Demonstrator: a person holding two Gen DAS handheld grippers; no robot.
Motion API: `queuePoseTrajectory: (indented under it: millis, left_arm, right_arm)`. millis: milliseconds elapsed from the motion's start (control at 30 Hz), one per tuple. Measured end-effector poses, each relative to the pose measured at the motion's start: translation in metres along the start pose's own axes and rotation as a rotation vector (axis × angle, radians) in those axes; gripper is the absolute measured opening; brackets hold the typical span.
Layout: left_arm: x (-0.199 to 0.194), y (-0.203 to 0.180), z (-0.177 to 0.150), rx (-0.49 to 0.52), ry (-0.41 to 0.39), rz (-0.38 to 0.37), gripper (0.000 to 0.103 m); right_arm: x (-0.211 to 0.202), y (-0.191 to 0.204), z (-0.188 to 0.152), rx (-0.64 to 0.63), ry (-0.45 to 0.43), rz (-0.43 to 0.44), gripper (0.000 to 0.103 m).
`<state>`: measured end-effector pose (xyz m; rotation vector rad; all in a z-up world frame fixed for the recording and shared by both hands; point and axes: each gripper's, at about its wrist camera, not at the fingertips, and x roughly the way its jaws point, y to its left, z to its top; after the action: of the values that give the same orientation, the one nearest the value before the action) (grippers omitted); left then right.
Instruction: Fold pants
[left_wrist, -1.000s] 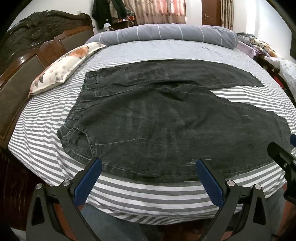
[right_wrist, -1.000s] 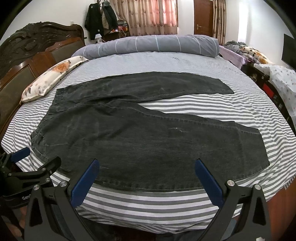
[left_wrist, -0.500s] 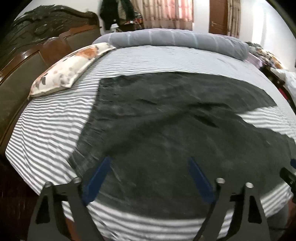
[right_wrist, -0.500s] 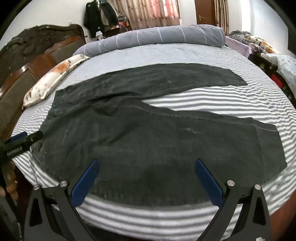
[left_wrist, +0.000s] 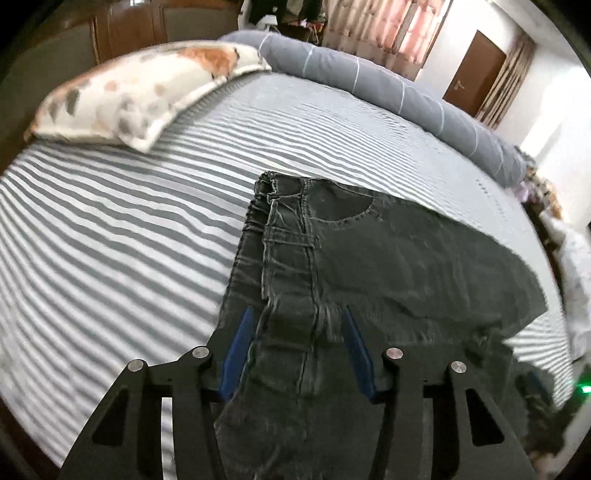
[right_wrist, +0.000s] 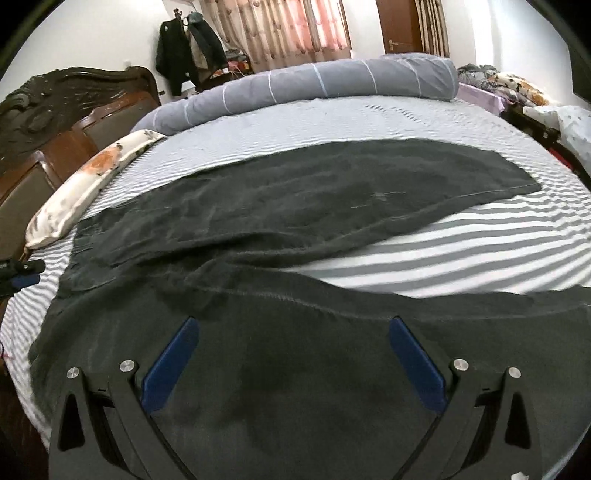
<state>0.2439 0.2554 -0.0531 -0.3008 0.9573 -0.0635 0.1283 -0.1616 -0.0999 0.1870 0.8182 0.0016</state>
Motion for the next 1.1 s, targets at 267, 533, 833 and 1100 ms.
queuePoseTrajectory:
  millis: [267,533,833,1100]
  left_arm:
    - [0.048,0.033,0.027,-0.139,0.025,-0.153,0.051]
    - [0.078,0.036,0.053,-0.154,0.016,-0.21,0.05]
    - [0.103,0.043,0.087,-0.209,0.011,-0.264,0.035]
    - [0.106,0.031,0.096,-0.135,0.073,-0.31,0.02]
  right_arm:
    - [0.039,0.009,-0.002,-0.001,0.023,-0.027,0.102]
    - [0.043,0.009,-0.005,-0.019,0.032,-0.024,0.103]
    - [0.046,0.011,-0.005,-0.024,0.038,-0.027,0.103]
    - [0.045,0.008,-0.005,-0.019,0.034,-0.013,0.103]
